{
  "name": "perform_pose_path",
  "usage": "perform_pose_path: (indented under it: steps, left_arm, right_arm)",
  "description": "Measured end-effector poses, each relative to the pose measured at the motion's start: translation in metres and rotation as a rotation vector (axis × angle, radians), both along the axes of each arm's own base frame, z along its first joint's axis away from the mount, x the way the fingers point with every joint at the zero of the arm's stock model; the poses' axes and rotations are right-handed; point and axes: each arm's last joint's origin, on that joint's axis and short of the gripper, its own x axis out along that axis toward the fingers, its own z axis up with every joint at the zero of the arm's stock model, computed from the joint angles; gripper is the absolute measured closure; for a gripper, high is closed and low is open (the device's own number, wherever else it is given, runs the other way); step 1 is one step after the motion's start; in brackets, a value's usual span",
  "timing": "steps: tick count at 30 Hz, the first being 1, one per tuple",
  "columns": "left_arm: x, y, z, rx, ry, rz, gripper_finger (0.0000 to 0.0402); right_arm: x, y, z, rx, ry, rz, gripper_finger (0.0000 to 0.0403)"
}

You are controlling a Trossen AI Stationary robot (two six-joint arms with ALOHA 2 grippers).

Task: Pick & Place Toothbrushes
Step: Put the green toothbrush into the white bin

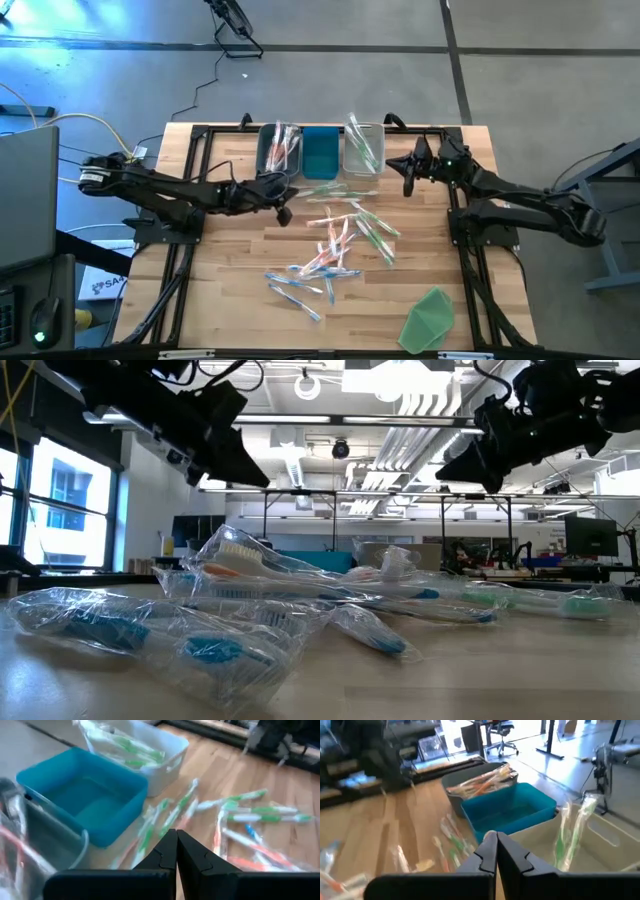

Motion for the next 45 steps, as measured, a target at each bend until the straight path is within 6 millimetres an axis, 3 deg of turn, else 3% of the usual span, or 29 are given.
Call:
perform_pose_path:
  steps: [5,13,17,26,37,41,45]
  left_arm:
    - [-0.012,0.000,0.018,0.053,-0.030,-0.022,0.0401]
    - [-0.038,0.003,0.042,0.112,-0.073,-0.021,0.0401]
    - [-0.041,0.005,0.045,0.144,-0.072,0.012,0.0401]
    - [-0.041,0.005,0.044,0.142,-0.072,0.024,0.0401]
    - [-0.041,0.005,0.044,0.142,-0.070,0.024,0.0401]
    - [-0.041,0.005,0.044,0.142,-0.070,0.024,0.0401]
    - [-0.041,0.005,0.044,0.142,-0.068,0.024,0.0401]
  right_arm:
    - [0.010,0.018,-0.005,-0.046,0.072,-0.074,0.0401]
    - [0.016,0.046,-0.024,0.093,0.230,0.026,0.0400]
    - [0.020,0.059,-0.028,0.099,0.253,0.087,0.0400]
    - [0.029,0.082,-0.040,0.017,0.340,0.022,0.0400]
    - [0.036,0.090,-0.061,0.060,0.457,0.045,0.0399]
    - [0.037,0.091,-0.067,0.065,0.494,0.047,0.0371]
    - [0.040,0.093,-0.075,0.167,0.516,0.061,0.0310]
